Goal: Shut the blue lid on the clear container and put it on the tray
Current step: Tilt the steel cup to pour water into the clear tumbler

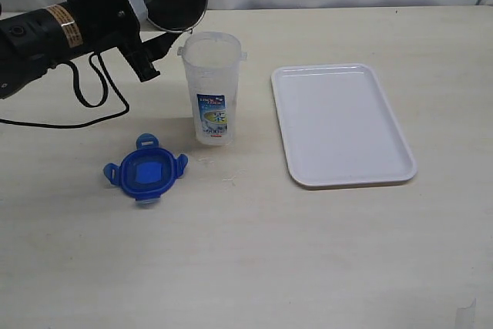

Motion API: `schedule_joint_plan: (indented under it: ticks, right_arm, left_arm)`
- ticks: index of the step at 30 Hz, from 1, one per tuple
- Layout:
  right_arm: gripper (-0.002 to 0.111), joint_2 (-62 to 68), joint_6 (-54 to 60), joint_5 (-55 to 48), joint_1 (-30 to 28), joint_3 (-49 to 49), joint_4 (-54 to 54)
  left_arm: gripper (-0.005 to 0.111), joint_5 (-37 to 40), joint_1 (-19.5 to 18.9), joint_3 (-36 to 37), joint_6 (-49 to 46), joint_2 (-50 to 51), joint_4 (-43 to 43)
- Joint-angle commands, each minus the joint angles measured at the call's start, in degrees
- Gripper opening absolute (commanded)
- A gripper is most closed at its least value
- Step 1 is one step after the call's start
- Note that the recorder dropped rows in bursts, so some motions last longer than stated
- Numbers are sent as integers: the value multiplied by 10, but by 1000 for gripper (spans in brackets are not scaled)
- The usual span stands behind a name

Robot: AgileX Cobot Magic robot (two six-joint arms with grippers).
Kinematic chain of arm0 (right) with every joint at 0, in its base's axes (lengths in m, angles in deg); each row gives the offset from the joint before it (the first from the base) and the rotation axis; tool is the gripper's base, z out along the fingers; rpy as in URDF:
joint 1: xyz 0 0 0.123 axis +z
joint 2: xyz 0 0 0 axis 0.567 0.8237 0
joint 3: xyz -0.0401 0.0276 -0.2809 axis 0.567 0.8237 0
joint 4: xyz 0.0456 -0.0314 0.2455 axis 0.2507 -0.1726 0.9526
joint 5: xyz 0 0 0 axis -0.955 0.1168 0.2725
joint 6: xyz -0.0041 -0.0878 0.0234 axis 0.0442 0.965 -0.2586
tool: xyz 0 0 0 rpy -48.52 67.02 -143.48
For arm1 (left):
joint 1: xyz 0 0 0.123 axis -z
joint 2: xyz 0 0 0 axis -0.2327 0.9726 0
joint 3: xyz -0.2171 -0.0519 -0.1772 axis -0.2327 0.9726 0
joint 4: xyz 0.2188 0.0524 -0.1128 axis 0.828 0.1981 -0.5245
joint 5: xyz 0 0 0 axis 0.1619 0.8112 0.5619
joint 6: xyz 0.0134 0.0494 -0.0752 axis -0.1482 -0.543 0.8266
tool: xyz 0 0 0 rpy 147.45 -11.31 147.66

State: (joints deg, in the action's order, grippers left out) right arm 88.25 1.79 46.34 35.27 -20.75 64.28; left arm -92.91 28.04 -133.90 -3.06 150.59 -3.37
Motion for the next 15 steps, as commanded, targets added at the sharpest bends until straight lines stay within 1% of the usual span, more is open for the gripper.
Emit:
schedule_joint_plan:
  ticks: [1, 15]
  right_arm:
    - [5, -3, 4, 1, 1, 1, 2]
    - [5, -3, 4, 1, 1, 1, 2]
  left_arm:
    - [0, -38, 1, -12, -24, -7, -17]
    - [0, -40, 1, -12, -62, -7, -17]
